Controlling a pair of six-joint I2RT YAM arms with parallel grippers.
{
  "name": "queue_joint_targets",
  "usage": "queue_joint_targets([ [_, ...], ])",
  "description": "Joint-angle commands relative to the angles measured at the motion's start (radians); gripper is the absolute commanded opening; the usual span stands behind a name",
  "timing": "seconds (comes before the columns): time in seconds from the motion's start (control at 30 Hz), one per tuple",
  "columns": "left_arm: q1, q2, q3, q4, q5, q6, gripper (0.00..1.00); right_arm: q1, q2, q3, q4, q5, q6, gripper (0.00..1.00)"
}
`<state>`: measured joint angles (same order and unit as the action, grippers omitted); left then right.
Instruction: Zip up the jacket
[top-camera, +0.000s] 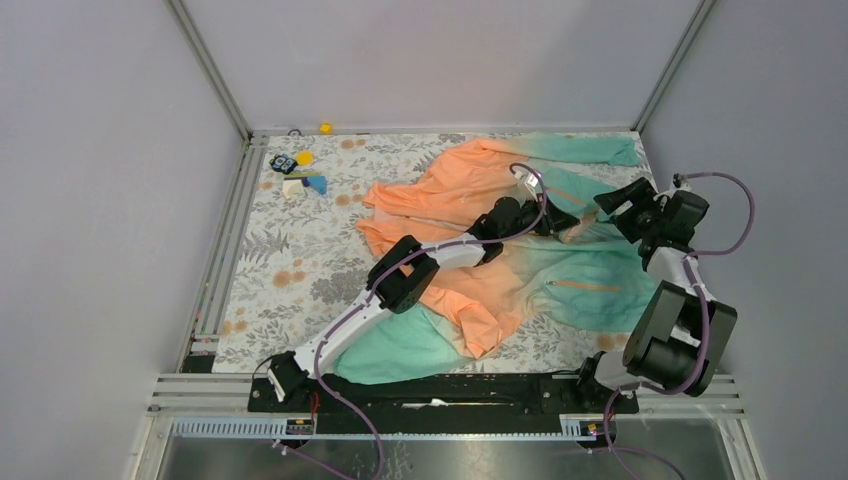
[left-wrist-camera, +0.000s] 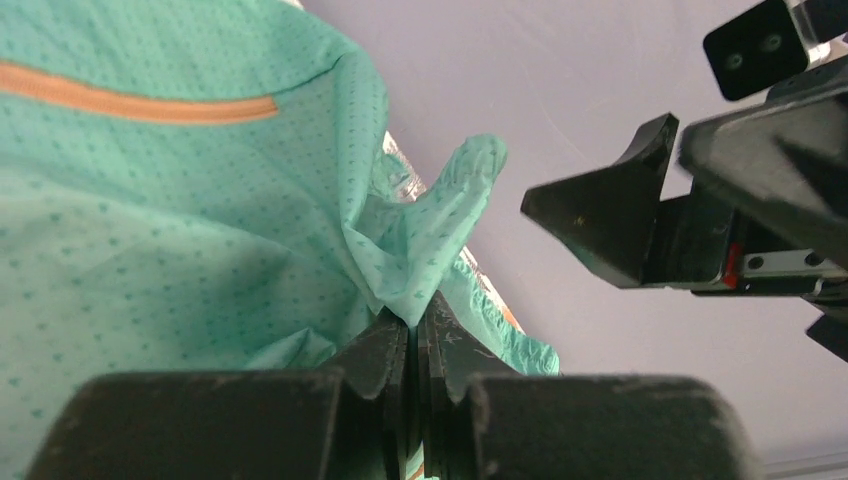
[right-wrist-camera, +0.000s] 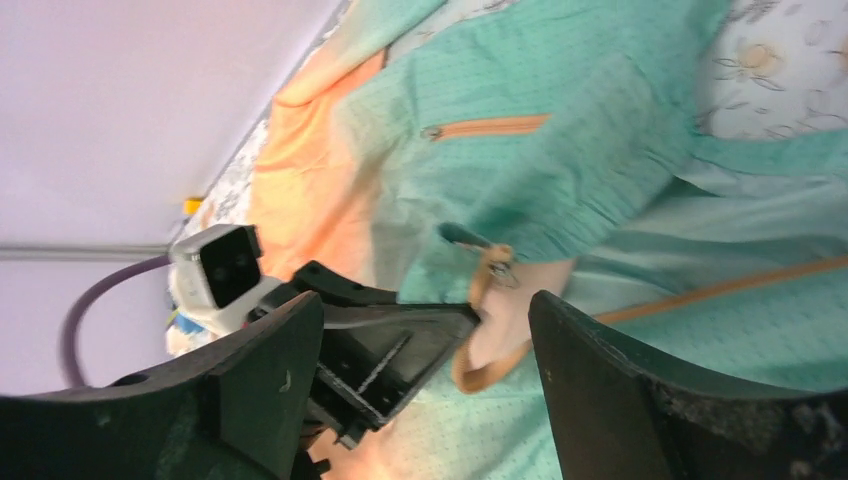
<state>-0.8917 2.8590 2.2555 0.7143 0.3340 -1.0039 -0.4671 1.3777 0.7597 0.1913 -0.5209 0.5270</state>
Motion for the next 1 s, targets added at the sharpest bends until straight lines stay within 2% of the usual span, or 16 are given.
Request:
queue_joint_targets([
  [0.0, -0.005, 0.014, 0.032, 0.076, 0.024, -0.045, 0.05, -0.015, 0.081, -0.025, 0.286, -0.175, 0.131, 0.79],
  [0.07, -0.004, 0.013, 0.032, 0.075, 0.026, -0.041, 0.05, -0.016, 0.124, -0.029, 0.333, -0.191, 0.152, 0.72],
  [0.13, -0.005, 0.011, 0.031, 0.071, 0.026, -0.04, 0.04, -0.016, 0.163, -0.031, 0.358, -0.193, 0.159, 0.69],
  [0.33, 0.0, 0.007, 0.035, 0.048, 0.032, -0.023, 0.04, -0.026, 0.233, -0.023, 0.369, -0.197, 0.146, 0.65],
  [0.57, 0.005, 0.006, 0.032, 0.056, 0.041, -0.032, 0.04, -0.045, 0.186, -0.042, 0.295, -0.12, 0.082, 0.67],
  [0.73, 0.012, 0.006, 0.029, 0.058, 0.046, -0.043, 0.04, -0.05, 0.216, -0.055, 0.387, -0.166, 0.11, 0.64],
  [0.97, 0.015, 0.005, 0.024, 0.073, 0.058, -0.06, 0.04, -0.05, 0.252, -0.066, 0.482, -0.206, 0.142, 0.46],
])
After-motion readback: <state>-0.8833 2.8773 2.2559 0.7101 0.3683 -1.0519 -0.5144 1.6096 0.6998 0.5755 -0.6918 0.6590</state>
